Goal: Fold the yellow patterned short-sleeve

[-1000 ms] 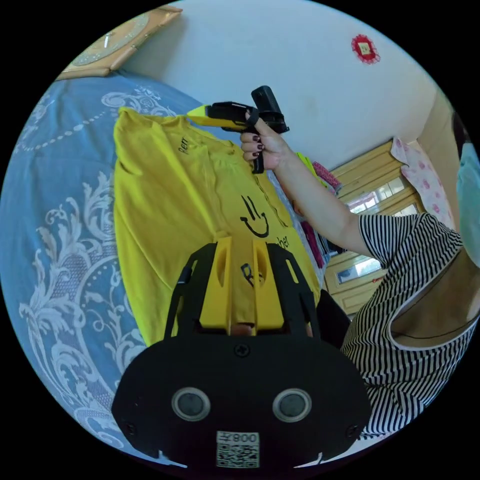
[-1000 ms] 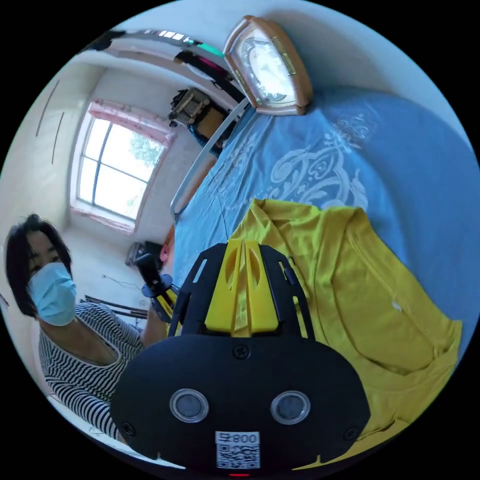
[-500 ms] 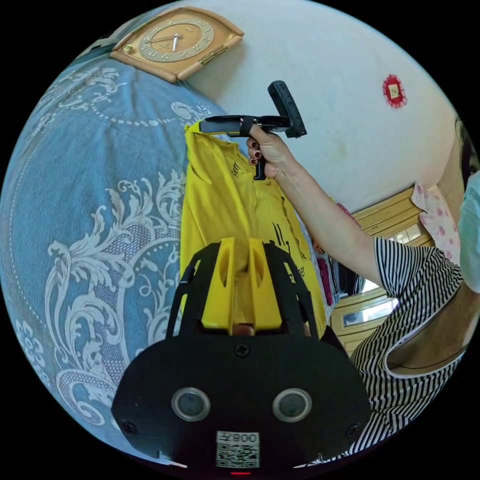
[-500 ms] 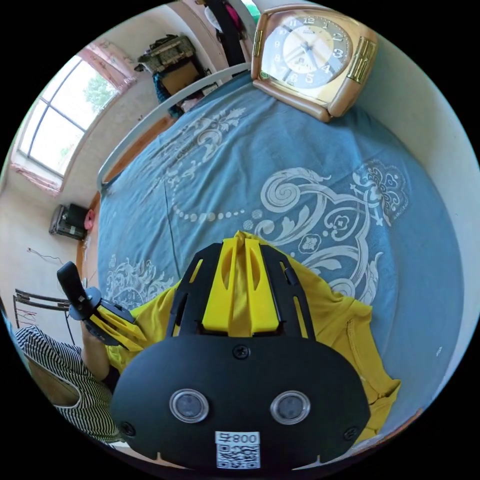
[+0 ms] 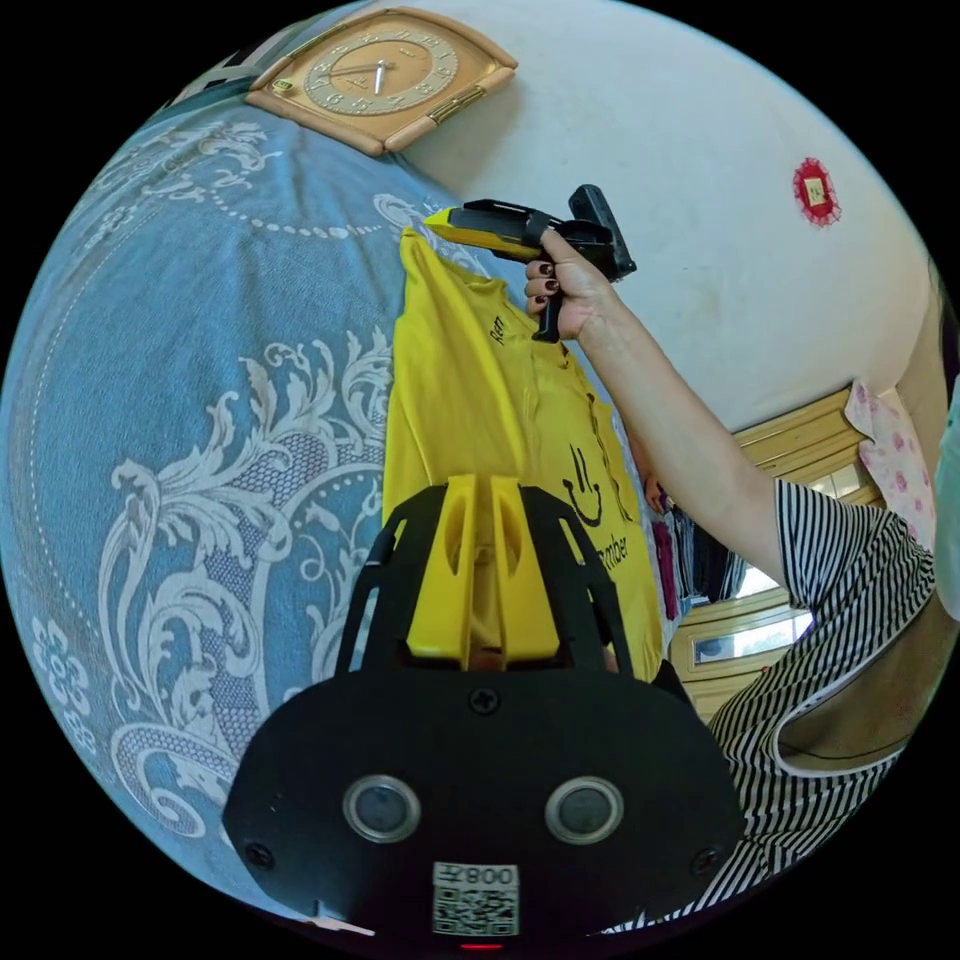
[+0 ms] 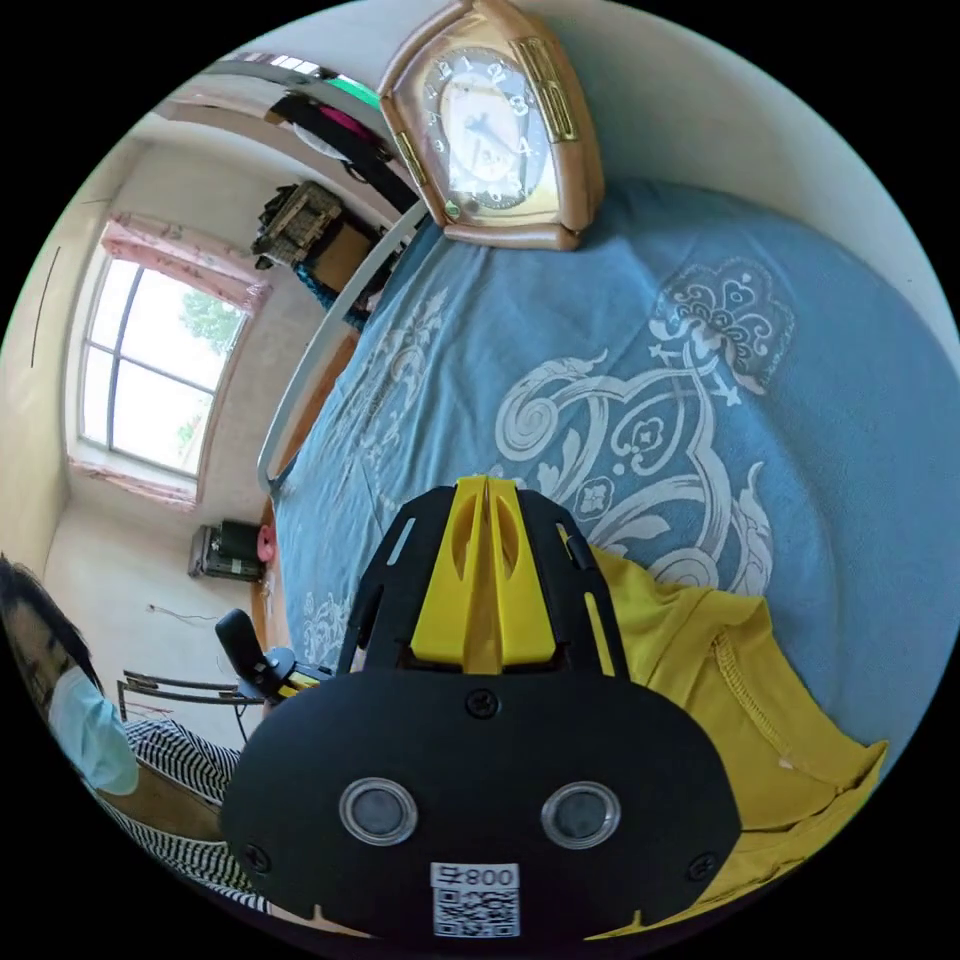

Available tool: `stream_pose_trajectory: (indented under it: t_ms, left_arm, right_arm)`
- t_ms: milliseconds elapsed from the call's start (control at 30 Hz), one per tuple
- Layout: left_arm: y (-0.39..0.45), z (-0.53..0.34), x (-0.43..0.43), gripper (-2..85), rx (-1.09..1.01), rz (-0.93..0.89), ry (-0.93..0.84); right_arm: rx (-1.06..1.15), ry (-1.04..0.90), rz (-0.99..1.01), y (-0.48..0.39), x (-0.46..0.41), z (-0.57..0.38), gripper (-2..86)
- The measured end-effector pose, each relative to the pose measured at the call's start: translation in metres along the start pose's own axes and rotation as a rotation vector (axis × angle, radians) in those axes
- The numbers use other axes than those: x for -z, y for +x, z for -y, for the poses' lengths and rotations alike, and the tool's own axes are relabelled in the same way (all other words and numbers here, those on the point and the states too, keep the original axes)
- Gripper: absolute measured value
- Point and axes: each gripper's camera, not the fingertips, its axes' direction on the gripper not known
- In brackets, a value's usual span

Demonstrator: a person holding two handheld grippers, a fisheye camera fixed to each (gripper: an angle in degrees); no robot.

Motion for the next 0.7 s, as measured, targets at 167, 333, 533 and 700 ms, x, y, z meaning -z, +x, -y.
stream_pose_trajectory:
  t_ms: [167,333,533,700]
  left_arm:
    - [0.003,-0.008,0.015,1.9,0.006,-0.010,0.026]
    - [0.011,-0.015,0.026,0.8,0.021,0.033,0.022]
    - [0.024,-0.021,0.037,0.5,0.030,0.052,0.028]
    - [0.037,-0.024,0.046,0.4,0.030,0.067,0.052]
  right_arm:
    - [0.217,-0.108,0.019,-0.067,0.033,-0.087,0.2]
    - [0.269,-0.282,-0.045,-0.111,0.040,-0.210,0.1]
    - [0.177,-0.327,0.098,-0.119,0.075,-0.304,0.1]
    - [0.175,-0.254,0.016,-0.136,0.131,-0.359,0.1]
